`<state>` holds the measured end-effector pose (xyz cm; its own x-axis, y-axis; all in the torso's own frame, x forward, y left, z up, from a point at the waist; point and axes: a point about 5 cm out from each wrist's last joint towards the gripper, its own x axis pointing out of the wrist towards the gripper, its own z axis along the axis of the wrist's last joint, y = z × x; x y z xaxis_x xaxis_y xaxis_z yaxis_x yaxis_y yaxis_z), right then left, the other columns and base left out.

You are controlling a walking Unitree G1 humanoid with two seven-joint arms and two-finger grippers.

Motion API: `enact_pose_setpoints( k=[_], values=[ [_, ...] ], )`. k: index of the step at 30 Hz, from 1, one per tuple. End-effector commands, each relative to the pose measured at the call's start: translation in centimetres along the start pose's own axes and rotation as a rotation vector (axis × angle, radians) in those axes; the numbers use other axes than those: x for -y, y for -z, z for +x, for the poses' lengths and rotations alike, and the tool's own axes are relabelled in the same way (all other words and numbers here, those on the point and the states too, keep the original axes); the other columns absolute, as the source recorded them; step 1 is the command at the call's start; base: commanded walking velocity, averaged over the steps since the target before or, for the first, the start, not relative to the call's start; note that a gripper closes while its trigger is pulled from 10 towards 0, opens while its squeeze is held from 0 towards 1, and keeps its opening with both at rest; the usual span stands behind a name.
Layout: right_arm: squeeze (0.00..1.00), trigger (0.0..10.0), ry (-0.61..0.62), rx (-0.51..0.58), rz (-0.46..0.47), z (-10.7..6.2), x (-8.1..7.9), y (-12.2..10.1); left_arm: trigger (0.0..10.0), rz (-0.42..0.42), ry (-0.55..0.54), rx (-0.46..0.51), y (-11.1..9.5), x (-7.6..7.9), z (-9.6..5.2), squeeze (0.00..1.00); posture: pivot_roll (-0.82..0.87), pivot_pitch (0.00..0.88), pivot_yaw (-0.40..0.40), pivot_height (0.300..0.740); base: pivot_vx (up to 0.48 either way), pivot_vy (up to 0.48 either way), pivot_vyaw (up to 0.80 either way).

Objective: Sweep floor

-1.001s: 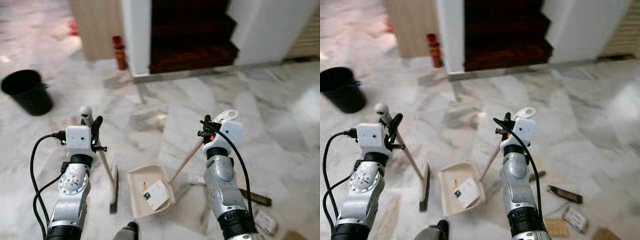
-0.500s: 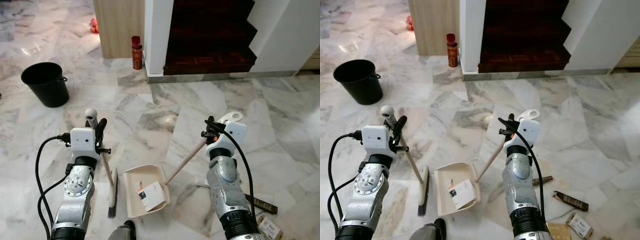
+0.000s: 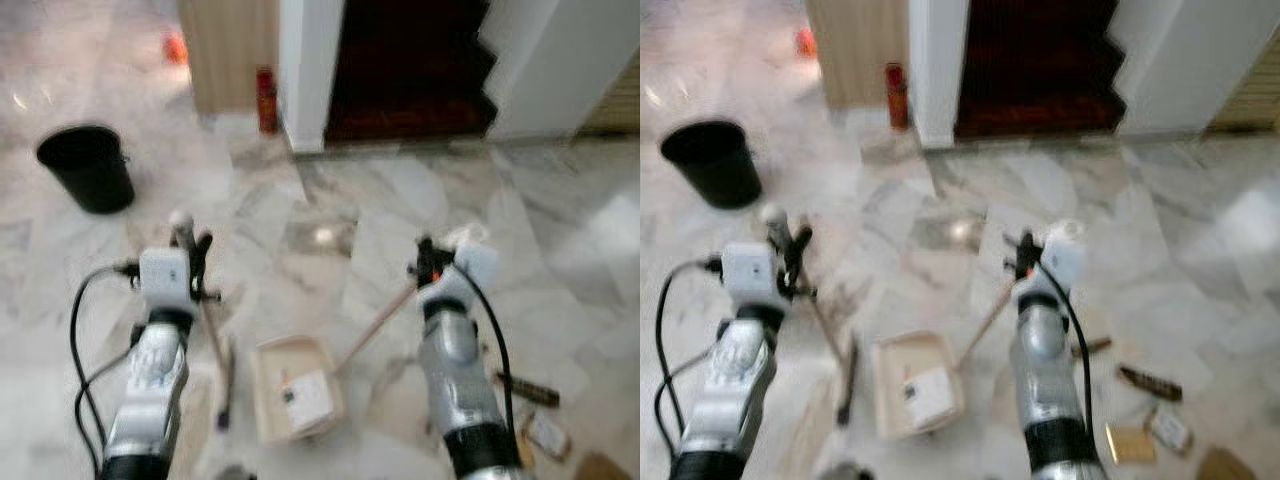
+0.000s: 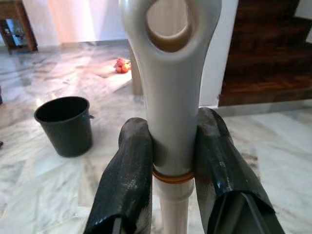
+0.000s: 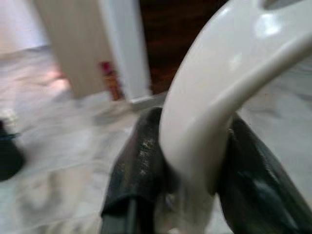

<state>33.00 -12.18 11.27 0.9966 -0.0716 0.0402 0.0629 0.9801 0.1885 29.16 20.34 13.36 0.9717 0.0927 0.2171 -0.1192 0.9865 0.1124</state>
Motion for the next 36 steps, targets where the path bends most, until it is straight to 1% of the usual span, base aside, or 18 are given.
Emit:
enact_pose_setpoints(
  k=[1, 6, 20, 36],
  values=[
    [0.00, 10.0, 0.007, 0.041, 0.048, 0.36, 0.18, -1.08, 10.0, -0.001, 0.015, 0.047, -1.01, 0.75, 0.34, 0.00, 0.05, 0.173, -0.100, 0.740, 0.000, 0.386, -0.80],
    [0.00, 10.0, 0.002, 0.039, 0.053, 0.39, 0.11, -1.09, 10.0, 0.000, 0.011, 0.045, -1.02, 0.74, 0.30, 0.00, 0.05, 0.174, -0.103, 0.740, 0.000, 0.382, -0.64],
    [0.00, 10.0, -0.008, 0.051, 0.046, 0.34, -0.02, -1.23, 10.0, 0.001, 0.004, 0.044, -1.05, 0.60, 0.25, 0.00, 0.05, 0.177, -0.104, 0.740, 0.000, 0.383, 0.00],
    [0.00, 10.0, -0.001, 0.033, 0.057, 0.33, 0.00, -0.96, 10.0, 0.006, 0.001, 0.046, -1.20, 0.43, 0.28, 0.00, 0.05, 0.178, -0.102, 0.740, 0.000, 0.383, 0.00]
  ],
)
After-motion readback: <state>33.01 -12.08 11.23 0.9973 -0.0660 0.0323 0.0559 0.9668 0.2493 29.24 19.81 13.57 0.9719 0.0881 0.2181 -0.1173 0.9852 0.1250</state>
